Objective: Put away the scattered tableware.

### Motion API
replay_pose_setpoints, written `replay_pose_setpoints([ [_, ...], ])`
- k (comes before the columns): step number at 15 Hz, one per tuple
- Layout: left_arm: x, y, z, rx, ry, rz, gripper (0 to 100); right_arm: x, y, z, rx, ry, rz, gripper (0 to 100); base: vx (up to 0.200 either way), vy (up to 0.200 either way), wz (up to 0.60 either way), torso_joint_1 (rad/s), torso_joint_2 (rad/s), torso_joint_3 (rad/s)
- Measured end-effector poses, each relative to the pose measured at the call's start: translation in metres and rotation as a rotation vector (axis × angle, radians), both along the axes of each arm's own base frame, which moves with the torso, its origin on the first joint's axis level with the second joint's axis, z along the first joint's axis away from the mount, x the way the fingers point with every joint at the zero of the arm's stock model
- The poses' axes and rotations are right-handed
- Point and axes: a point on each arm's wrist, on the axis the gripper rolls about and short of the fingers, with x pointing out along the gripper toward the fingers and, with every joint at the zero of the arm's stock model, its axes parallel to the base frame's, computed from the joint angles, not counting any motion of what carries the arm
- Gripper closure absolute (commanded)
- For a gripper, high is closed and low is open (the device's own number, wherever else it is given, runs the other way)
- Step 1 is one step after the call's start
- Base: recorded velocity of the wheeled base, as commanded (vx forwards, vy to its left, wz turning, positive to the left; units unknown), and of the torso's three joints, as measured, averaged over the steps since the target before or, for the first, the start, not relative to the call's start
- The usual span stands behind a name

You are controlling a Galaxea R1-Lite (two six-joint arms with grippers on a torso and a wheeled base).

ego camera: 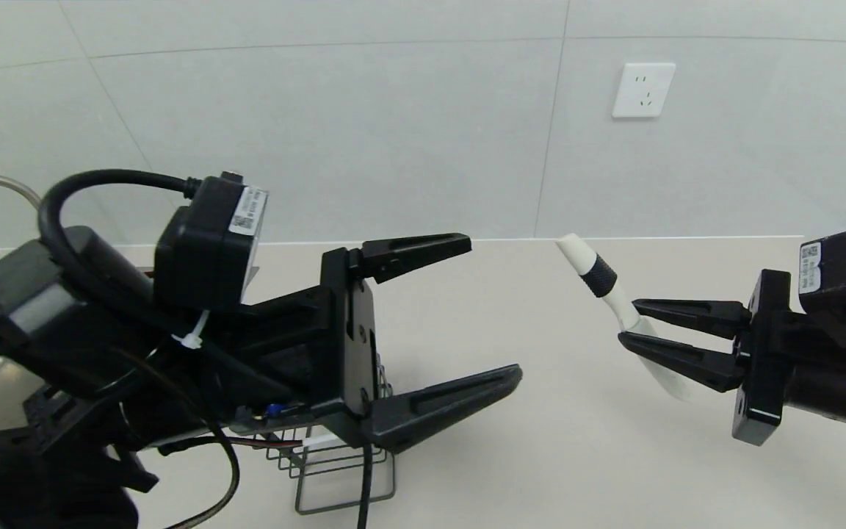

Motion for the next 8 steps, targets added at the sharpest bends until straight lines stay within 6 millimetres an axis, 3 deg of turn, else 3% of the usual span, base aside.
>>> replay_pose_setpoints([
  [8, 0.014, -0.053, -0.014, -0.040, -0.005, -0.107, 0, -0.009, -0.005, 0.011, 0.018, -0.082, 0.006, 100, 0.000, 0.000, 0.00, 0.000, 0.00, 0.000],
])
